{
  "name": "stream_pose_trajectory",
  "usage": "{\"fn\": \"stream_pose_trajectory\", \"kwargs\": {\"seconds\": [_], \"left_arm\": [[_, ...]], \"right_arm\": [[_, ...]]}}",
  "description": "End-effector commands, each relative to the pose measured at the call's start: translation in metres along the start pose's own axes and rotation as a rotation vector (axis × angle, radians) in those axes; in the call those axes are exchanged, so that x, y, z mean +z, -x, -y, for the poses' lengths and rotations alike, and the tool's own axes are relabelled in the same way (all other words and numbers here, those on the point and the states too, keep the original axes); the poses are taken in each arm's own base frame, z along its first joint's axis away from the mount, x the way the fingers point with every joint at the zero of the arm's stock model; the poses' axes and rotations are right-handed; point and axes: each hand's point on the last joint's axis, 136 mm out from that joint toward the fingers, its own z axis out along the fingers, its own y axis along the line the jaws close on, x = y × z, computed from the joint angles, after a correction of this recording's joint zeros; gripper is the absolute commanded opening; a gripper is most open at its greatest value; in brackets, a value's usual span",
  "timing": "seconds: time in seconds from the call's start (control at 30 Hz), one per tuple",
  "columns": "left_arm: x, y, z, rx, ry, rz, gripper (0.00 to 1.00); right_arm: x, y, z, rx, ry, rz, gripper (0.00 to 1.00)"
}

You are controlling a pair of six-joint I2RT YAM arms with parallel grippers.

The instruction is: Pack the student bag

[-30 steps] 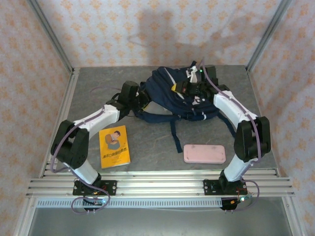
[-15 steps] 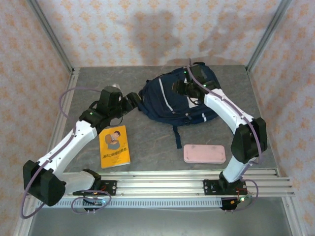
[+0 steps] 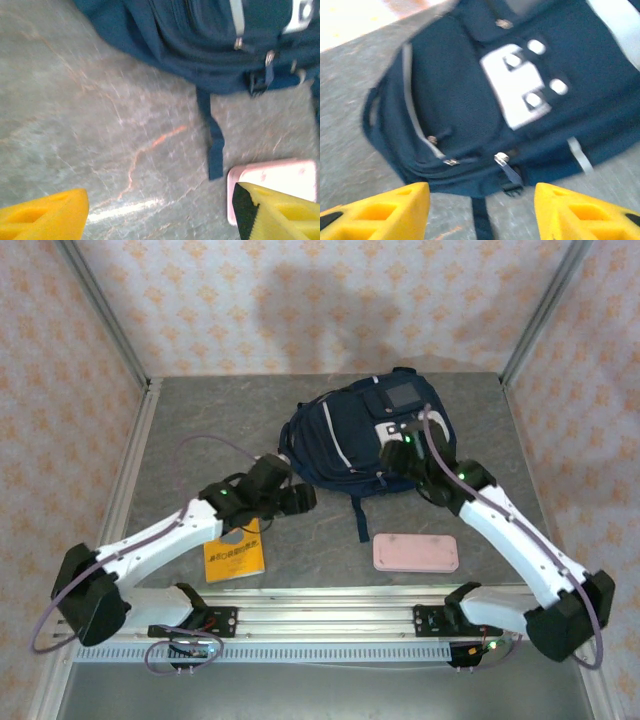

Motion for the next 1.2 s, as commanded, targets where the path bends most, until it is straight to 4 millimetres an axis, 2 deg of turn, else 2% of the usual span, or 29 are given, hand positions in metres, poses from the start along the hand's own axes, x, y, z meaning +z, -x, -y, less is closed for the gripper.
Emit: {"fn": "stream_pose_trajectory", "kwargs": {"seconds": [0.0, 0.1, 0.17, 0.23, 0.3, 0.37, 0.47, 0.63, 0.73, 0.83, 0.93, 1.03, 1.1, 1.17], "left_arm": [[0.017, -0.011, 0.020, 0.091, 0.008, -0.020, 0.76], [0.028, -0.025, 0.038, 0.150, -0.003, -0.055, 0.76], [0.033, -0.029, 0.044, 0.165, -0.003, -0.067, 0.76], [0.038, -0.032, 0.049, 0.167, -0.009, -0.078, 0.76], [0.040, -0.032, 0.050, 0.165, -0.011, -0.081, 0.76], [0.038, -0.032, 0.049, 0.168, -0.006, -0.077, 0.76], [0.034, -0.030, 0.045, 0.180, 0.006, -0.067, 0.76], [0.024, -0.026, 0.036, 0.199, 0.039, -0.037, 0.76], [0.021, -0.024, 0.034, 0.205, 0.049, -0.025, 0.76], [0.022, -0.023, 0.032, 0.215, 0.060, -0.021, 0.76], [0.027, -0.023, 0.034, 0.234, 0.067, -0.034, 0.77], [0.038, -0.030, 0.044, 0.242, 0.038, -0.082, 0.77], [0.045, -0.036, 0.051, 0.249, 0.026, -0.116, 0.76], [0.046, -0.038, 0.056, 0.258, 0.032, -0.124, 0.76]], "right_arm": [[-0.006, -0.050, 0.080, 0.192, -0.284, -0.036, 0.56], [-0.021, -0.092, 0.133, 0.323, -0.446, -0.047, 0.55], [-0.029, -0.113, 0.160, 0.384, -0.522, -0.042, 0.56], [-0.028, -0.135, 0.178, 0.433, -0.556, -0.060, 0.58], [-0.017, -0.152, 0.181, 0.467, -0.530, -0.107, 0.60], [-0.001, -0.164, 0.173, 0.473, -0.458, -0.168, 0.60], [0.019, -0.165, 0.154, 0.428, -0.345, -0.214, 0.60], [0.039, -0.172, 0.131, 0.403, -0.267, -0.309, 0.60], [0.052, -0.176, 0.110, 0.408, -0.174, -0.360, 0.60], [0.060, -0.174, 0.078, 0.381, -0.042, -0.390, 0.59], [0.061, -0.160, 0.051, 0.325, 0.044, -0.385, 0.59], [0.055, -0.139, 0.044, 0.324, 0.028, -0.347, 0.59], [0.045, -0.124, 0.054, 0.325, -0.041, -0.288, 0.60], [0.032, -0.117, 0.068, 0.319, -0.101, -0.244, 0.59]]}}
